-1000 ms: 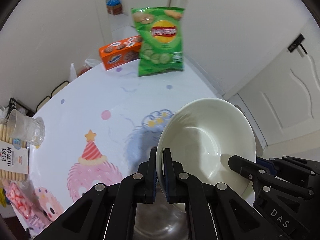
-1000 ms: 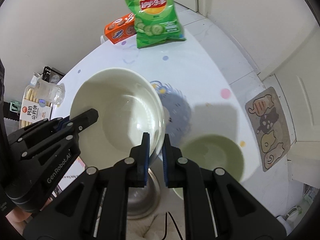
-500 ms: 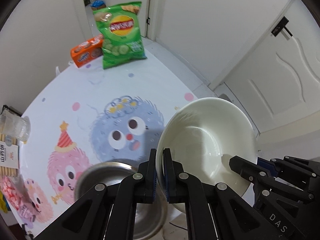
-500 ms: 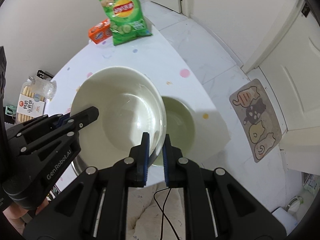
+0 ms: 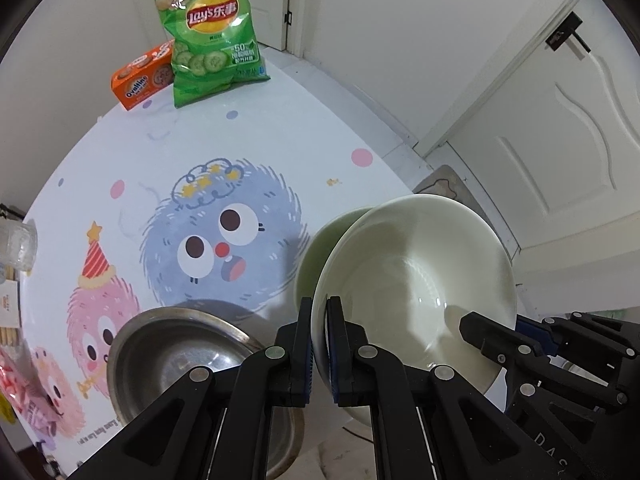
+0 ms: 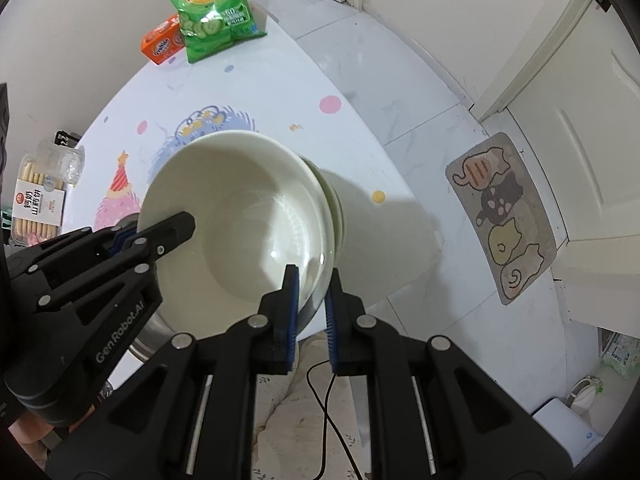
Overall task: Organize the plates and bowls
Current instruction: 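Carry the cream bowl with both grippers onto the pale green bowls and lower it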
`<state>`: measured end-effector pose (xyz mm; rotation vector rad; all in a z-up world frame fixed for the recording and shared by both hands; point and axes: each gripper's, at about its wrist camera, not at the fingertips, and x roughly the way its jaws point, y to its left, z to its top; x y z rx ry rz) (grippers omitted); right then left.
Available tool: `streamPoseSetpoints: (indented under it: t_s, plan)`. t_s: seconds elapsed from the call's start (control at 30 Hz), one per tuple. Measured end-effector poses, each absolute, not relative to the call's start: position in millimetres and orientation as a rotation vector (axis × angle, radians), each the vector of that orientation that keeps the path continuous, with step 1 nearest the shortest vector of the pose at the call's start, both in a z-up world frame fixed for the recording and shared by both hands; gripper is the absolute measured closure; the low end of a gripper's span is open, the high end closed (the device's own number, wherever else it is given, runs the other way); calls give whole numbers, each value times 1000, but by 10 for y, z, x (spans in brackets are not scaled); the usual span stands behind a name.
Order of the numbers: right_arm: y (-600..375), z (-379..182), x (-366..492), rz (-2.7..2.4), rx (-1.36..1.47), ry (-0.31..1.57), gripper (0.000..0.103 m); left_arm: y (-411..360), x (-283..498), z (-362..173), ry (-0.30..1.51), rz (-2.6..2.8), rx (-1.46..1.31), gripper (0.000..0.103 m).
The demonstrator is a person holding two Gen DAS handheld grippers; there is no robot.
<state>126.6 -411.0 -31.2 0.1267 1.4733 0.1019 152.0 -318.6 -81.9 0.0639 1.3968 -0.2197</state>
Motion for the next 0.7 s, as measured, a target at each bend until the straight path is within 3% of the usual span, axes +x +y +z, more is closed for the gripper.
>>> streamPoseSetpoints:
  t_s: [0.7]
  plan:
    - [-4103,-506,1339,91,105,1525,89,-3197,1597,-998,1418,-193,71,97]
